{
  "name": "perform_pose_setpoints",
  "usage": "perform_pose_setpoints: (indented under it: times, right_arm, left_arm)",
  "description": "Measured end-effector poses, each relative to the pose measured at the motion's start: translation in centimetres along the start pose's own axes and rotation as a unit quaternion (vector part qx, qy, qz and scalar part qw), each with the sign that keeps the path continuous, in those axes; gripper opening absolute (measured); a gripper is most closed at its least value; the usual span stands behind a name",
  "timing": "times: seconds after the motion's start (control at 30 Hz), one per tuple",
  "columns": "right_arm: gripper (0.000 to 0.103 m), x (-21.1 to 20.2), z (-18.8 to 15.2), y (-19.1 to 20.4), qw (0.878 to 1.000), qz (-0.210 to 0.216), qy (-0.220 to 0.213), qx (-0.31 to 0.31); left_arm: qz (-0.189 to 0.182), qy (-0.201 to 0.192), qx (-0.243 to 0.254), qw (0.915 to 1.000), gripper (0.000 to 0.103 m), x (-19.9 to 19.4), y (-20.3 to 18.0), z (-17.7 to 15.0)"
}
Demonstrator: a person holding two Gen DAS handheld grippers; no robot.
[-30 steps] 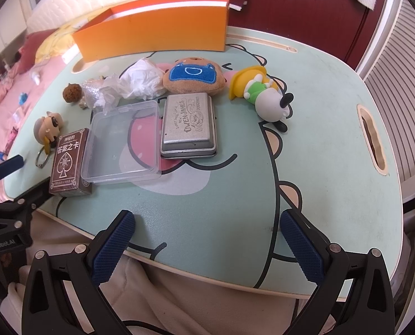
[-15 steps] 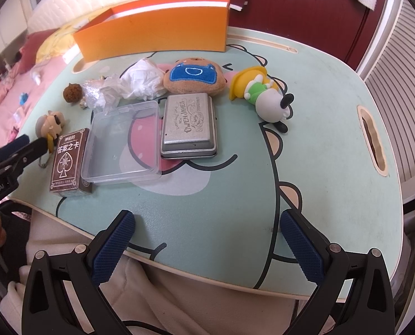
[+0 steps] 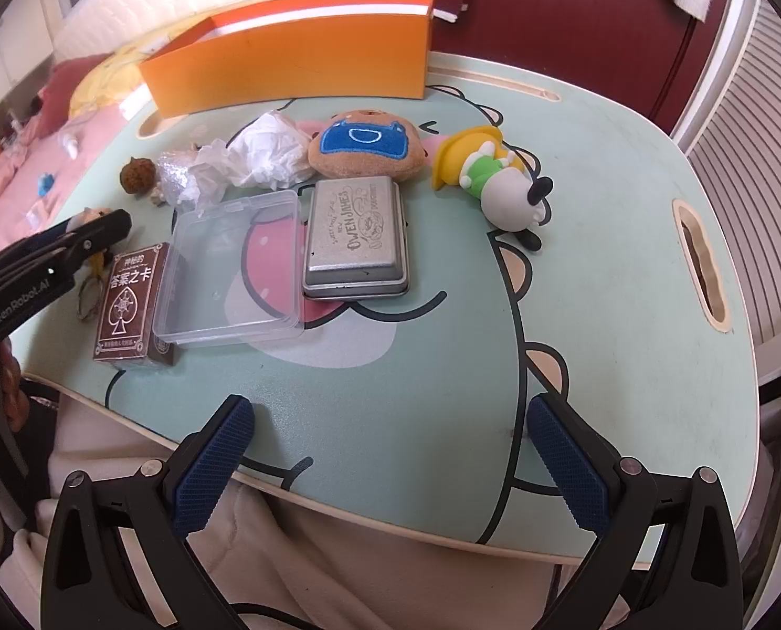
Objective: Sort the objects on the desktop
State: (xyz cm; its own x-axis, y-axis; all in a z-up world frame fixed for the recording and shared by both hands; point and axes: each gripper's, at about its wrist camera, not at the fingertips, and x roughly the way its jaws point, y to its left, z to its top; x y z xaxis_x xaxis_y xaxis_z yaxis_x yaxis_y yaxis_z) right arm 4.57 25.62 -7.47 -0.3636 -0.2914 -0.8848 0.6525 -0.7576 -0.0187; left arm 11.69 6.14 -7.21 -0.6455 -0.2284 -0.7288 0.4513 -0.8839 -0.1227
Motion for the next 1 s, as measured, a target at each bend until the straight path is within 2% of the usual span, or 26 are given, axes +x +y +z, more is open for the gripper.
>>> perform_pose_setpoints:
  times: [0.1, 0.23, 0.33, 0.47, 0.53, 0.63, 0.7, 0.83, 0.9, 0.97, 1.0]
  right_arm:
    - [0.103, 0.0, 0.0, -0.1, 1.0, 0.001, 0.0, 0.0]
    - [0.103, 0.0, 0.0, -0.2, 1.0, 0.003, -0.004, -0.001]
    - [0.102, -0.5, -0.2, -0.2, 1.0, 0.009, -0.011, -0.015]
    - [0.101, -3.9, -0.4, -1.2, 0.995, 0.006, -0.098, -0.024]
    - [0.101, -5.7, -0.3, -2.1, 0.988, -0.009, -0.156, -0.021]
    - [0.101, -6.6, 0.6, -3.2, 0.977, -0.044, -0.209, -0.027]
    - [0.101, -6.0, 1.8, -4.2, 0.974, -0.044, -0.219, -0.031]
    - [0.099, -3.1, 3.7, -6.7, 0.985, -0.017, -0.172, 0.009]
    - [0.077, -1.6, 4.7, -8.0, 0.989, -0.003, -0.148, 0.029]
    - [0.064, -0.6, 5.3, -8.6, 0.991, 0.015, -0.128, 0.038]
    - [0.064, -0.3, 5.4, -8.3, 0.991, 0.027, -0.123, 0.033]
  left_arm:
    - [-0.006, -0.021, -0.012, 0.9997, 0.049, -1.4, 0.7, -0.3]
    - [0.012, -0.06, -0.006, 0.9981, 0.049, -3.7, 1.5, -0.3]
    - [0.006, -0.073, -0.022, 0.997, 0.049, -4.5, 2.4, 0.0]
    - [-0.003, -0.075, -0.042, 0.9963, 0.049, -4.6, 3.3, 0.1]
    - [-0.005, -0.072, -0.048, 0.9963, 0.049, -4.4, 3.5, 0.1]
    - [-0.015, -0.065, -0.051, 0.9964, 0.049, -4.2, 3.4, 0.0]
    - [-0.014, -0.066, -0.048, 0.9966, 0.049, -4.2, 3.2, 0.0]
    - [-0.007, -0.072, -0.039, 0.9966, 0.049, -4.2, 2.9, -0.1]
    - [-0.01, -0.072, -0.039, 0.9966, 0.049, -4.2, 2.8, -0.2]
    - [-0.015, -0.069, -0.041, 0.9967, 0.049, -4.0, 2.7, -0.2]
    - [-0.017, -0.068, -0.042, 0.9967, 0.049, -4.0, 2.7, -0.2]
